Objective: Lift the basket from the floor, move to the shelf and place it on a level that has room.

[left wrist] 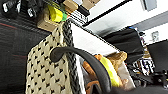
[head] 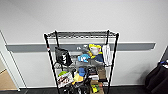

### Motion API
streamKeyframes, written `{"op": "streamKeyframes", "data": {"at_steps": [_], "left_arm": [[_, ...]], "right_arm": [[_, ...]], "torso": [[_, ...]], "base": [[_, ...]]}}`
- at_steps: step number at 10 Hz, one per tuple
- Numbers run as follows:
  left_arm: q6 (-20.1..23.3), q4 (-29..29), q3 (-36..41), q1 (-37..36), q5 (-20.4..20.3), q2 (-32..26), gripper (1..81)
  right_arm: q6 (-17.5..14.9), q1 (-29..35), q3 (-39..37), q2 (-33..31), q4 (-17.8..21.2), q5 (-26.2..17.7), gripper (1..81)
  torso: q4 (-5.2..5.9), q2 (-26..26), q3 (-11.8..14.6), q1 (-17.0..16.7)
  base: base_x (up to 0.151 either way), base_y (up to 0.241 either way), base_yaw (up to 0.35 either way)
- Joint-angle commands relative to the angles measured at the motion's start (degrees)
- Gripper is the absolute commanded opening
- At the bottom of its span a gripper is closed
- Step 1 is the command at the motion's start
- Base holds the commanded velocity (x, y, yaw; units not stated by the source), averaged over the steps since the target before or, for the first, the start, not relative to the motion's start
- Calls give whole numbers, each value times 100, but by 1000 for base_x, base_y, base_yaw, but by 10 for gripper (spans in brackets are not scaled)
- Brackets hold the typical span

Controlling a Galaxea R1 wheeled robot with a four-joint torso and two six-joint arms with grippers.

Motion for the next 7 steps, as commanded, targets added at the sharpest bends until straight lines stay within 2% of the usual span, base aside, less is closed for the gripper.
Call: {"op": "streamKeyframes", "data": {"at_steps": [1, 7], "left_arm": [[7, 108, 360, -615, 91, -135, 10], [-1, 213, 360, -483, 56, -117, 10]], "right_arm": [[11, 710, 384, -198, 42, -20, 10], [11, 622, 446, -225, 7, -12, 10]], "torso": [[0, 0, 0, 0], [0, 0, 0, 0]], "base": [[97, 0, 0], [96, 0, 0]]}}
